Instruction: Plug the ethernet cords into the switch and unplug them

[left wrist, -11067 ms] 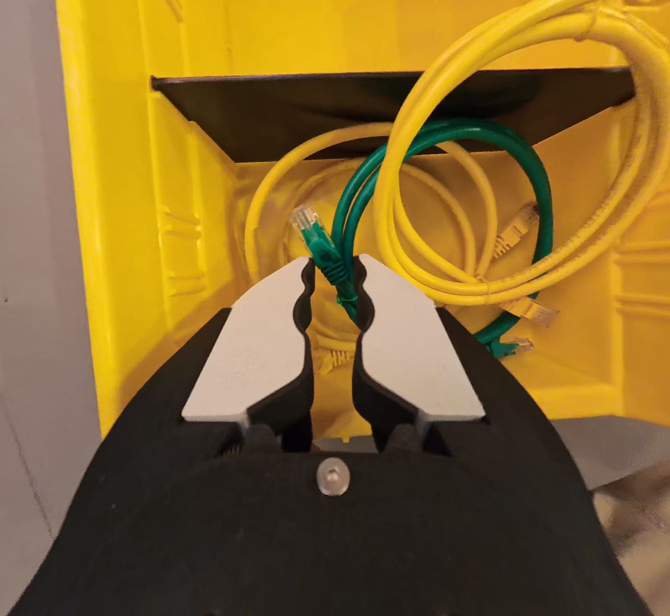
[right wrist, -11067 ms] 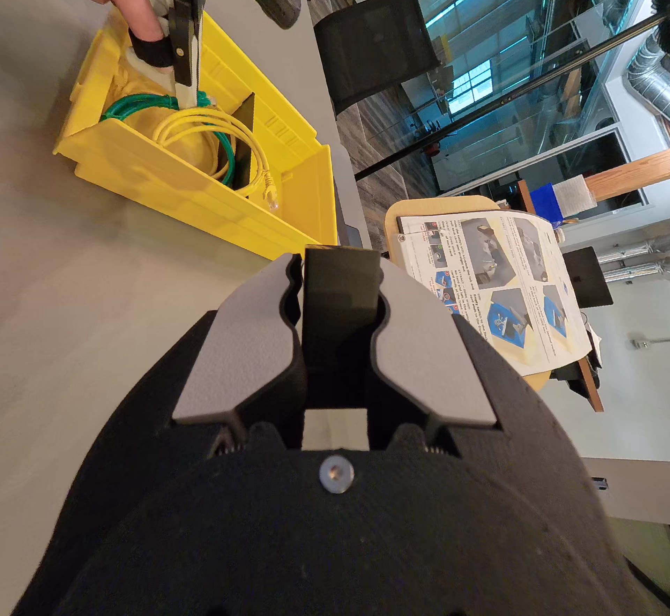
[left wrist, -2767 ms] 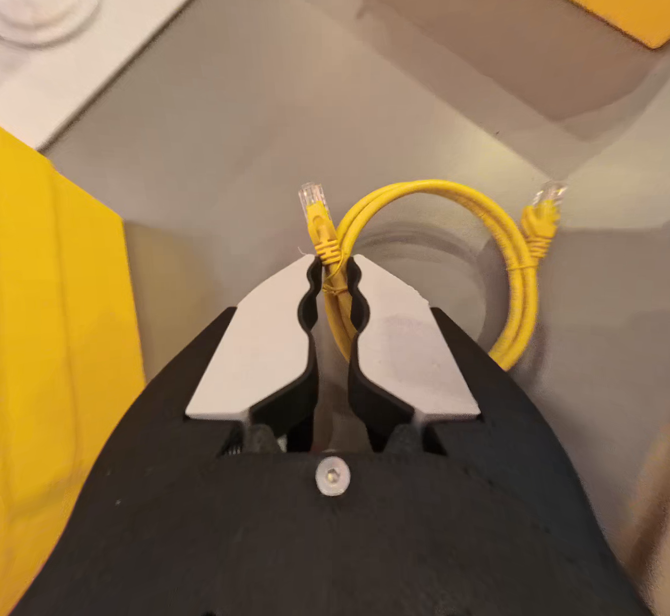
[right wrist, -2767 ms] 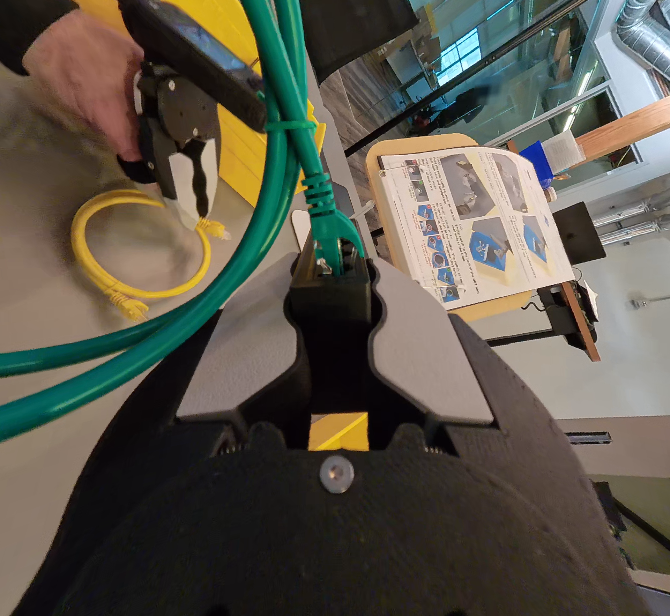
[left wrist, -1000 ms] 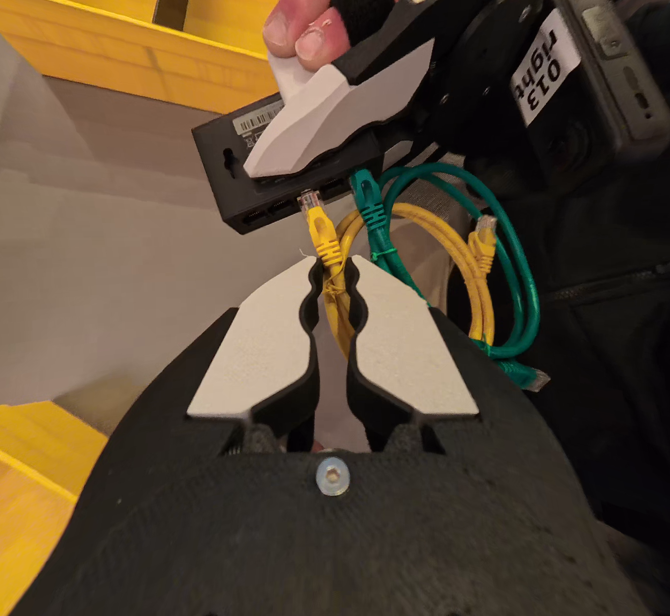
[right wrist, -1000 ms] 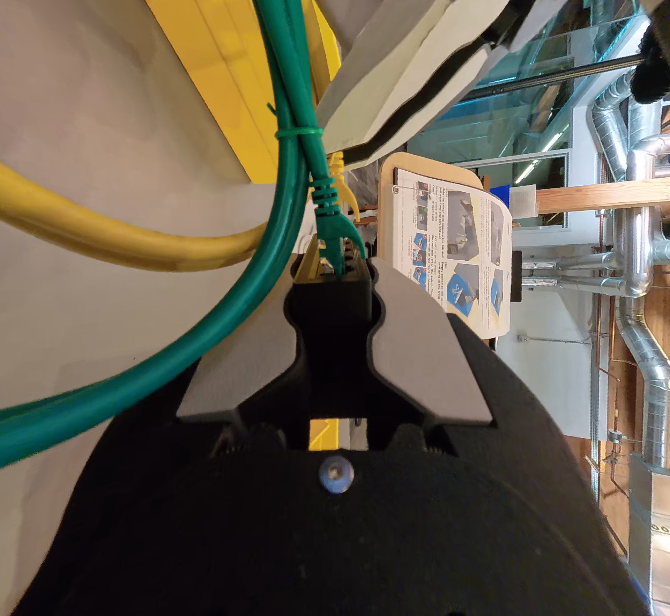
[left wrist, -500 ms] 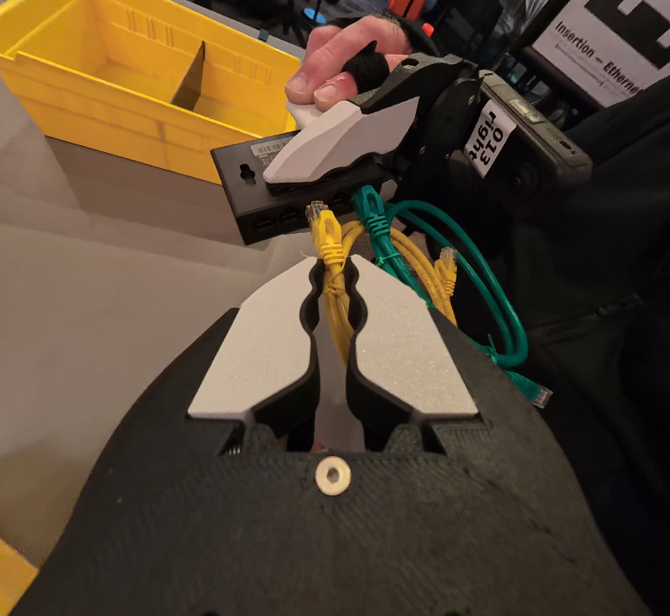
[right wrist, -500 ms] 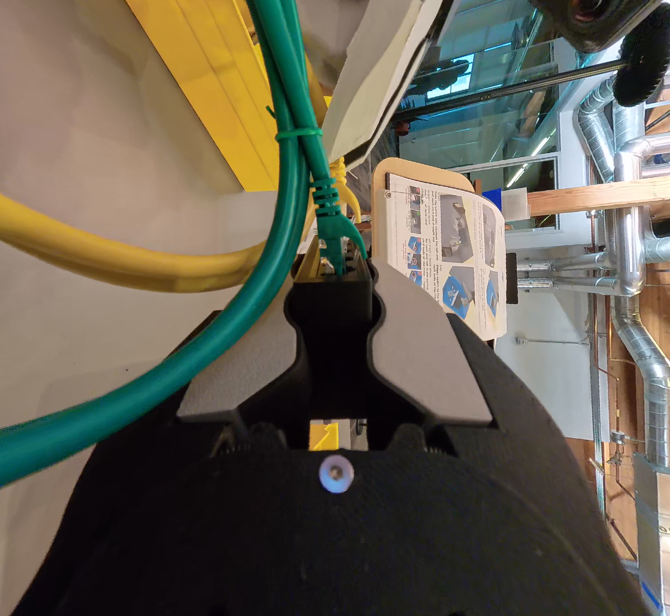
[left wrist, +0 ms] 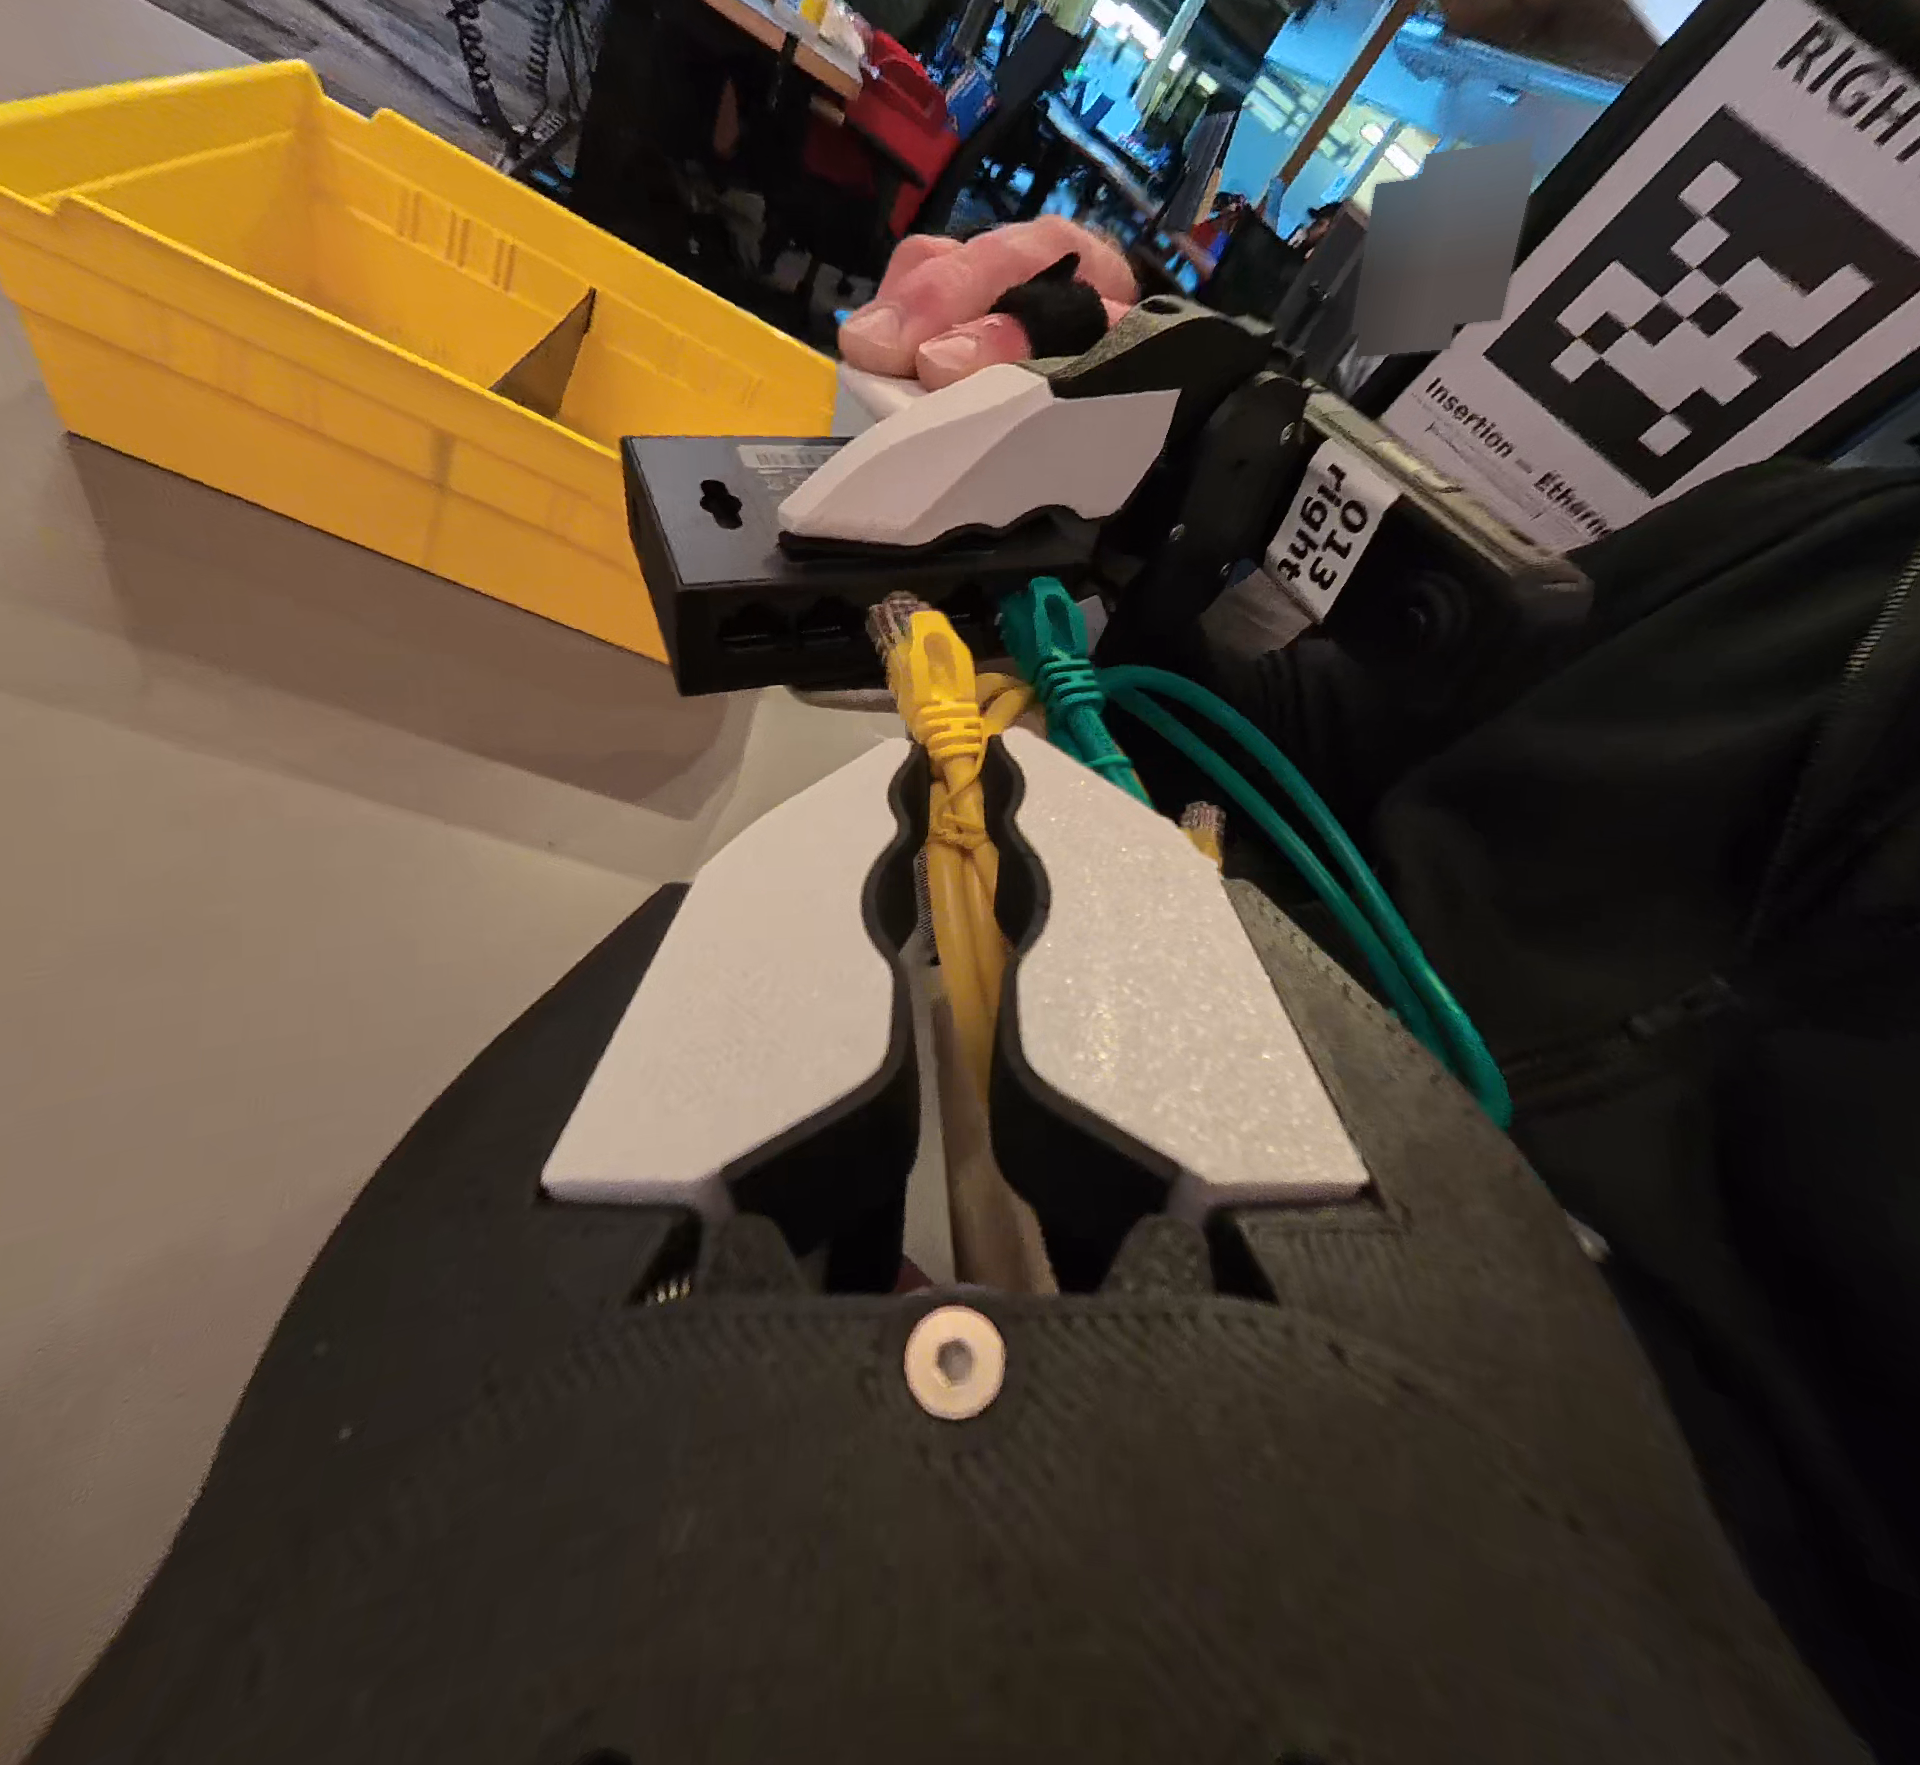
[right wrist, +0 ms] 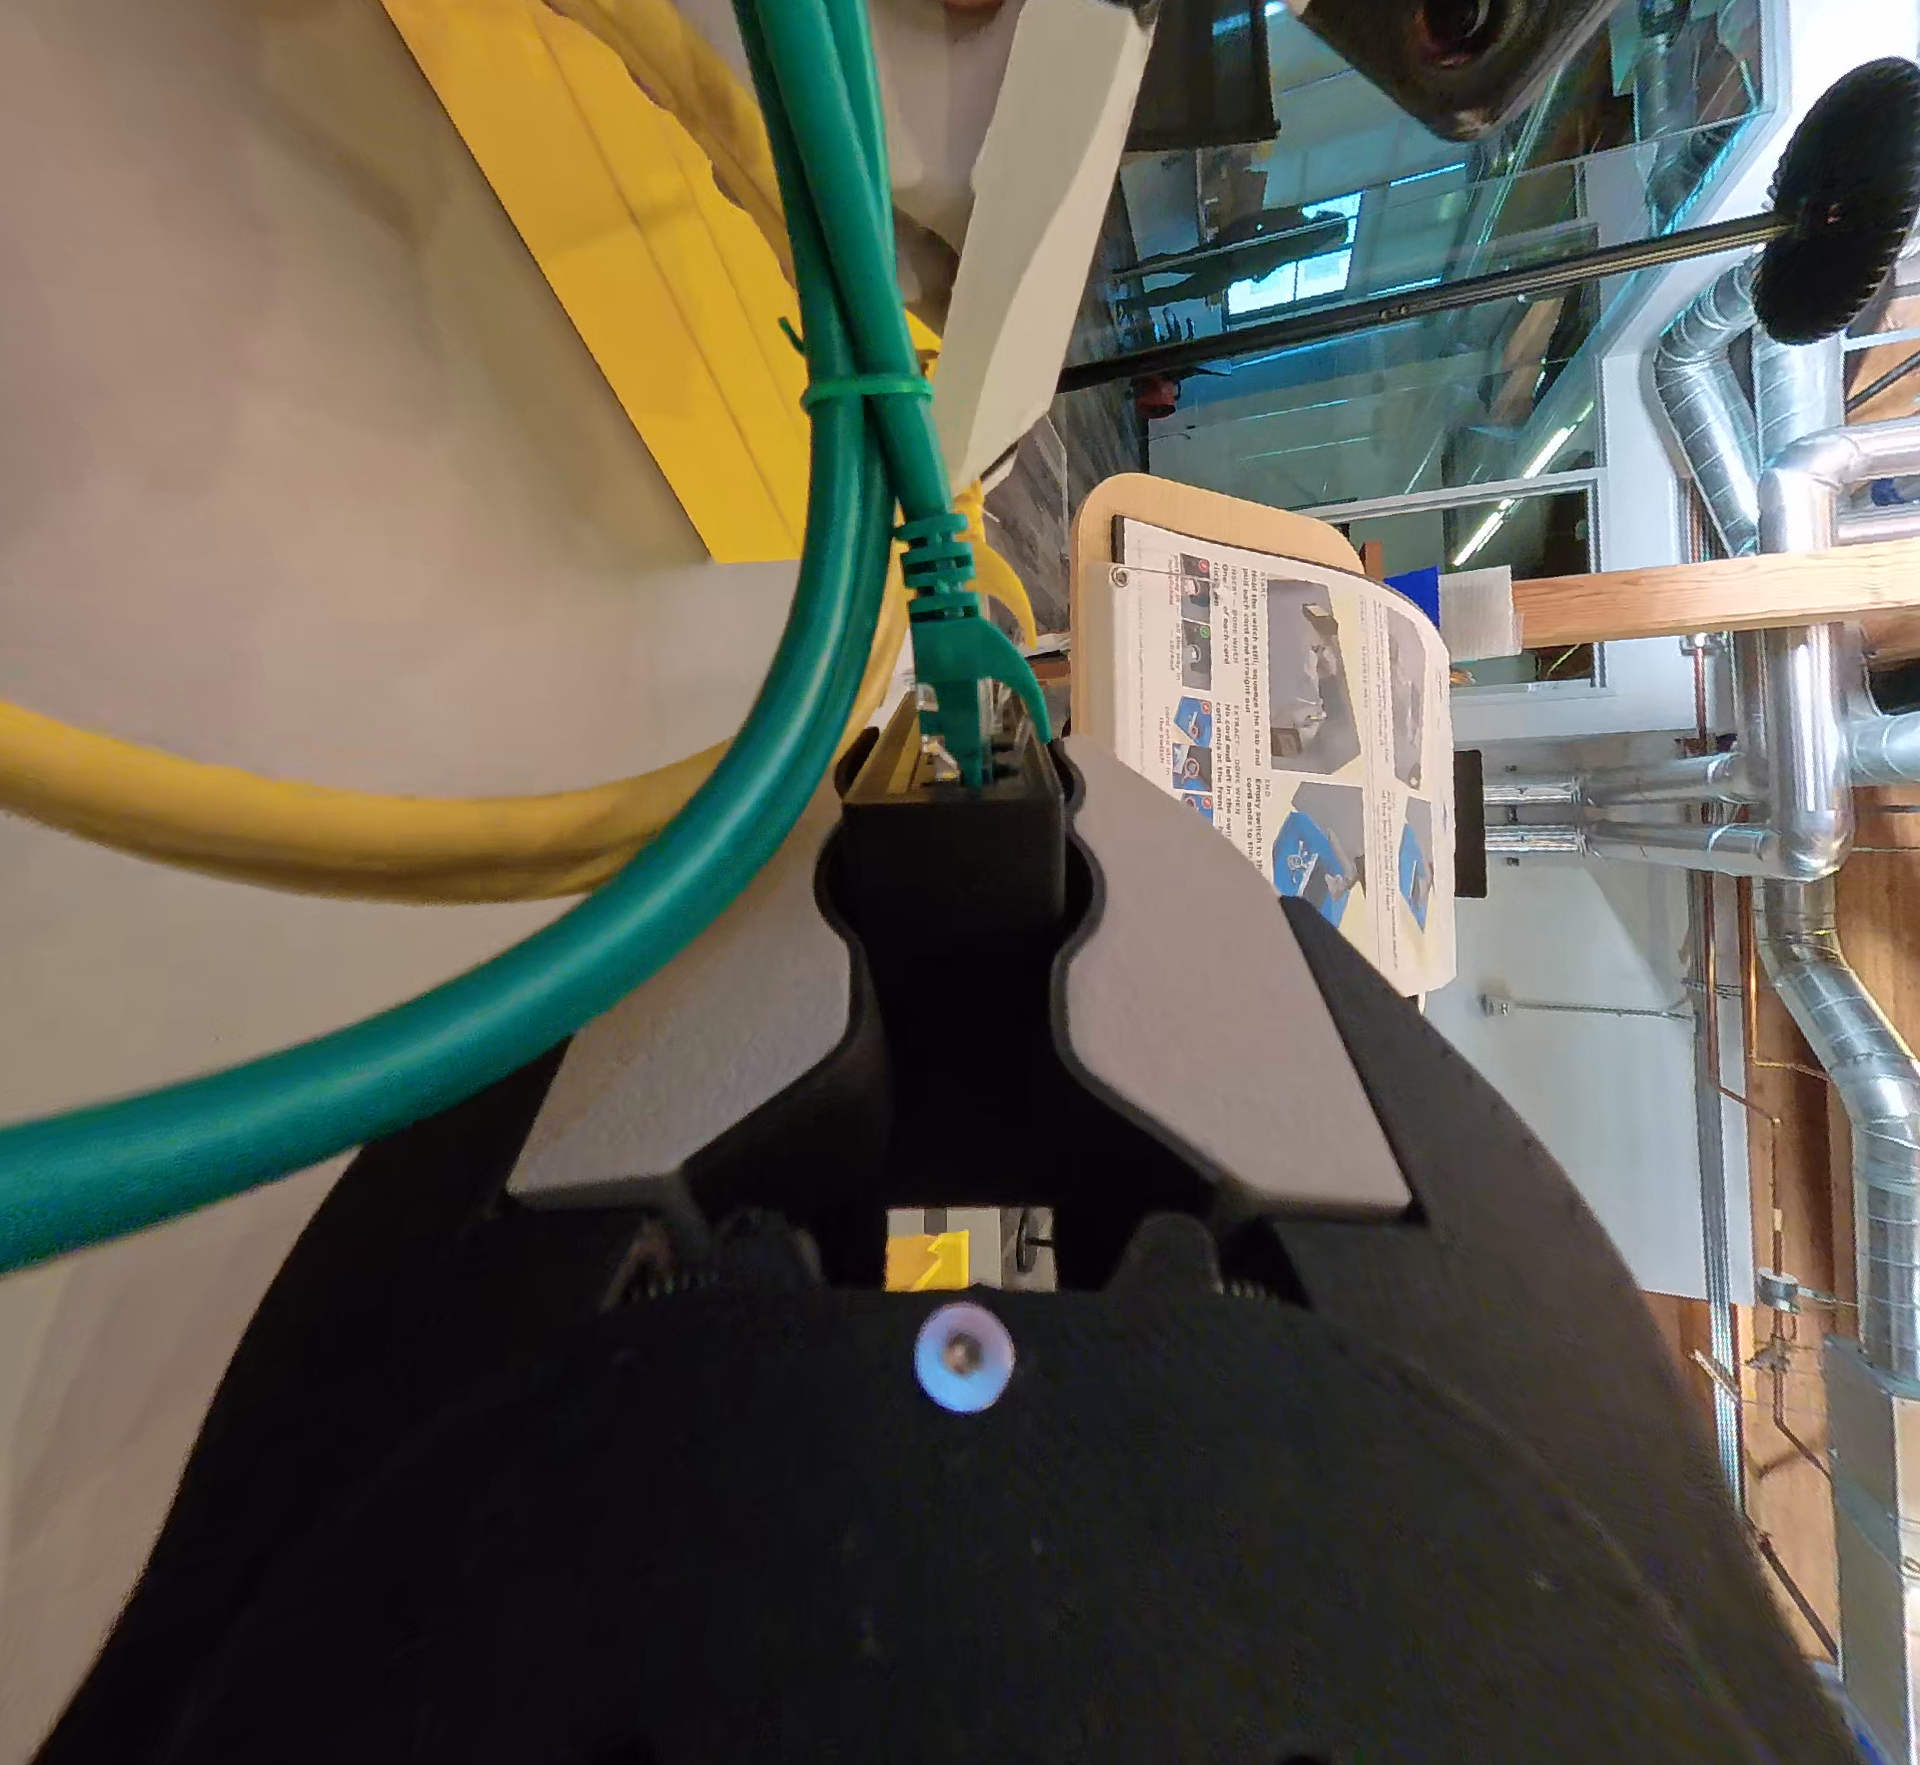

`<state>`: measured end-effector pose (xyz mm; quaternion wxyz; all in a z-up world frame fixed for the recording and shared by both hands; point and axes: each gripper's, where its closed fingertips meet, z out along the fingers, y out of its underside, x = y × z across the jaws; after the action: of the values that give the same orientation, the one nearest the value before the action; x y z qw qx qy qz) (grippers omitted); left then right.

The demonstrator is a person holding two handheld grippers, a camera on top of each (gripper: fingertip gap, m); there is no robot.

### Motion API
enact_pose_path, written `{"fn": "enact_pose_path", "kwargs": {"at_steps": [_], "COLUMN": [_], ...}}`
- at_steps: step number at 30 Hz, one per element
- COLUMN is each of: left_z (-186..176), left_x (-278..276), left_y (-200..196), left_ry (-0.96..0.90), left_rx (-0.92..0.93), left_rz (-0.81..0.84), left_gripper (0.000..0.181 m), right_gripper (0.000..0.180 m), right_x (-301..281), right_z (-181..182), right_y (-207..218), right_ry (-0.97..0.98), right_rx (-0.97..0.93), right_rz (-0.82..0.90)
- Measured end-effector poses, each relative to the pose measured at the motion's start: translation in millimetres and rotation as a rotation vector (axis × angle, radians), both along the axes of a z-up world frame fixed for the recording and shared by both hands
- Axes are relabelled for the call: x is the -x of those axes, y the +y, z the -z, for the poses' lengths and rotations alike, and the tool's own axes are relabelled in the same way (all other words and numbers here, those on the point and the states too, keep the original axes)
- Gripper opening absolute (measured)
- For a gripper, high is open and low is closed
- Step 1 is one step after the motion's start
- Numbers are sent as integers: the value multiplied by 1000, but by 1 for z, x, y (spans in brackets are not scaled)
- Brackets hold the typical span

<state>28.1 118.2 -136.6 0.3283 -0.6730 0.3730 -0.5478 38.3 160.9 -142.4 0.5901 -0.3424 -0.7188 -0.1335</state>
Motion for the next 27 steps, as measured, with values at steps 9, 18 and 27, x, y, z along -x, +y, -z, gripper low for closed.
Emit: {"fn": "enact_pose_path", "kwargs": {"at_steps": [9,18,27], "left_z": [5,-2,-10], "left_x": [-3,-1,-3], "left_y": [0,0,7], "left_ry": [147,191,235], "left_rx": [-61,-118,-195], "left_rz": [-1,19,-39], "left_gripper": [9,9,9], "right_gripper": [30,30,38], "right_x": [4,9,0], "right_z": [2,-4,-9], "right_y": [-4,-10,13], "right_ry": [-4,72,91], "right_rx": [15,141,154], "right_rz": [-16,-49,148]}}
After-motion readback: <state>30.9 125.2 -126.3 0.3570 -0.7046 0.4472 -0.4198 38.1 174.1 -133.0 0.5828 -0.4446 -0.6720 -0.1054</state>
